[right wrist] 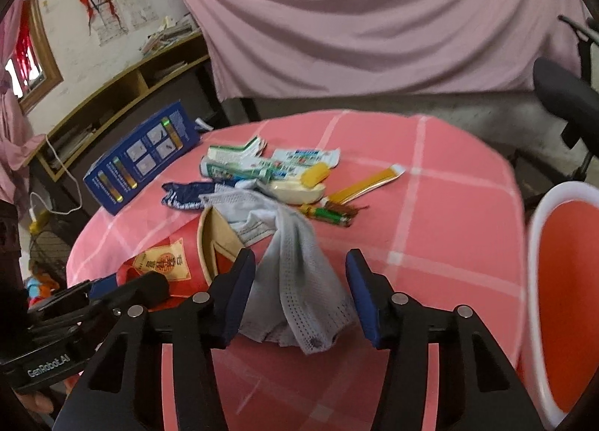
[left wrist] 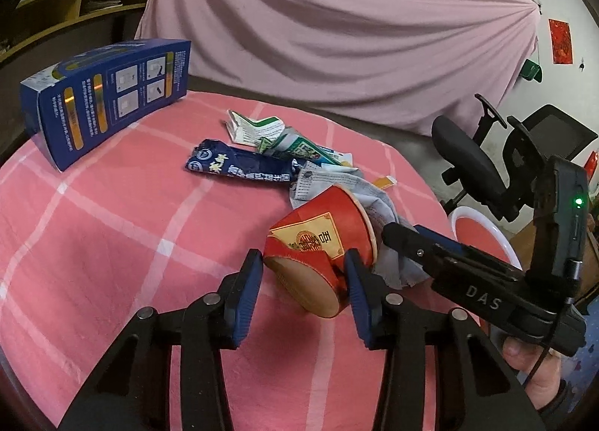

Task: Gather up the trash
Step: 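Grasp the red paper cup with left tool while right tool grasps the grey mask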

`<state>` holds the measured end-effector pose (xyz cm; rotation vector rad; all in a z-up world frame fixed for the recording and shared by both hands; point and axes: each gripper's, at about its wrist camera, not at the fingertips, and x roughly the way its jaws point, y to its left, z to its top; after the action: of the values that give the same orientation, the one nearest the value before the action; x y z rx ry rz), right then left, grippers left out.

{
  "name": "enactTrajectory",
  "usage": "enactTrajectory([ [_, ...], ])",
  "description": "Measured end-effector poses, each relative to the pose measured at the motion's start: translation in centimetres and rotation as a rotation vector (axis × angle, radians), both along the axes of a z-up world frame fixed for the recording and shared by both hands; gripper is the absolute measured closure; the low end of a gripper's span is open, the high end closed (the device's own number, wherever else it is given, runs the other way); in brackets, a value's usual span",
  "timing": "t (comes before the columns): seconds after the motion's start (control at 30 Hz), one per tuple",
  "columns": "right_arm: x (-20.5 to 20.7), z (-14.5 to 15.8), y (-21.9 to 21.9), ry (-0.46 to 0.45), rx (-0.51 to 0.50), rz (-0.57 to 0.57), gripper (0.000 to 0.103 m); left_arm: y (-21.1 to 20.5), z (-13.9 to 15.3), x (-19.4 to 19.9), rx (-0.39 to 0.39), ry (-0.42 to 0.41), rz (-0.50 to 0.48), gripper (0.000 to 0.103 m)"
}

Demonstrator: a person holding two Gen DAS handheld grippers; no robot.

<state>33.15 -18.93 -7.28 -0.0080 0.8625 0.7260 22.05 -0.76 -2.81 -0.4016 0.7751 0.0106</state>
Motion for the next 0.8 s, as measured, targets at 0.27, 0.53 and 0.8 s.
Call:
enactTrajectory([
  [0.27,-0.7,-0.3,0.3,0.011,-0.022,0.037,0.09,1.5,0.3,-1.9,0.015,-0.012,0.034,0.066],
  [0.53,-3.7,1.6,-1.2,-0.117,0.004,0.019,0.094,0.6,1.2,-3.7,0.078,-0.051,0.036,0.084],
  [0.8,-5.0,2.9,-3.5,-0.202,0.075,-0.037,0.094,-0.8,1.8,-4.3,0.114,-0.083,0.028,0.088],
])
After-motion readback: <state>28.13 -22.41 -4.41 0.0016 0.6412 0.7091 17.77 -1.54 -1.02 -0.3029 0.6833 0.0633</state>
